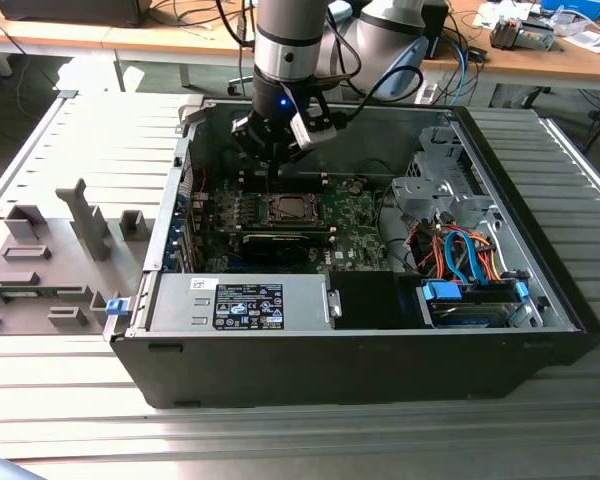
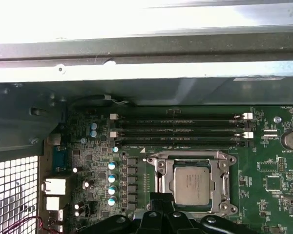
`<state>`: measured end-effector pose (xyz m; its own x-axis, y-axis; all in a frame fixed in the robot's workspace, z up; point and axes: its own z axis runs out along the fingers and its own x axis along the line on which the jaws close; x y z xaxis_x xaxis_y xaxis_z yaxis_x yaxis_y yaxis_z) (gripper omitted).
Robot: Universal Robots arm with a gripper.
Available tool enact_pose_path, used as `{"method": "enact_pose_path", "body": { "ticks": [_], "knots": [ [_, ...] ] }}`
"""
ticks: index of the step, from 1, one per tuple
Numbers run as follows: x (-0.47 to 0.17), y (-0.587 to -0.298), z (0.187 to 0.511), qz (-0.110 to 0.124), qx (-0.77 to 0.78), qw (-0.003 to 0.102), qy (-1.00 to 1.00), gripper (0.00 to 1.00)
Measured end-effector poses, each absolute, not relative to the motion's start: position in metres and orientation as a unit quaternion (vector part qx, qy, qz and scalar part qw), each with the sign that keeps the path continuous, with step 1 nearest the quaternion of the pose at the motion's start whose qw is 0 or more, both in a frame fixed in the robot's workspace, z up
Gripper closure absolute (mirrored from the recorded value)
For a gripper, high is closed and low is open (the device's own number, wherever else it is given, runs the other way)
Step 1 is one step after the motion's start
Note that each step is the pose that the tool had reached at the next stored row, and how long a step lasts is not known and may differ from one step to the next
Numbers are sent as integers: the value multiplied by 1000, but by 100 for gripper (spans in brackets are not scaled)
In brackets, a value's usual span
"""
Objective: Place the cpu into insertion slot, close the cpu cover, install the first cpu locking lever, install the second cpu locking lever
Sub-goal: 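Install the first cpu locking lever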
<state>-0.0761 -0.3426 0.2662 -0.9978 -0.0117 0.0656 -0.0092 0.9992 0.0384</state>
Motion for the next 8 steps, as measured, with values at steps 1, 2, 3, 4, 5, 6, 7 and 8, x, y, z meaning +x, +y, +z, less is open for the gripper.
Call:
{"method": "enact_pose_path", "body": {
  "ticks": [1, 2, 3, 4, 5, 6, 7, 8],
  "knots": [
    [-77, -343, 266, -19, 8, 33, -999, 89],
    [-77, -342, 266, -19, 12, 33, -999, 89],
    [-78, -342, 266, -19, 14, 33, -999, 89],
    [-80, -342, 266, -19, 15, 33, -999, 89],
    [-81, -342, 266, -19, 15, 33, -999, 89],
    [-83, -341, 266, -19, 15, 33, -999, 89],
    [-84, -340, 266, -19, 15, 33, -999, 89],
    [-86, -340, 266, -19, 15, 33, -999, 89]
  ]
}}
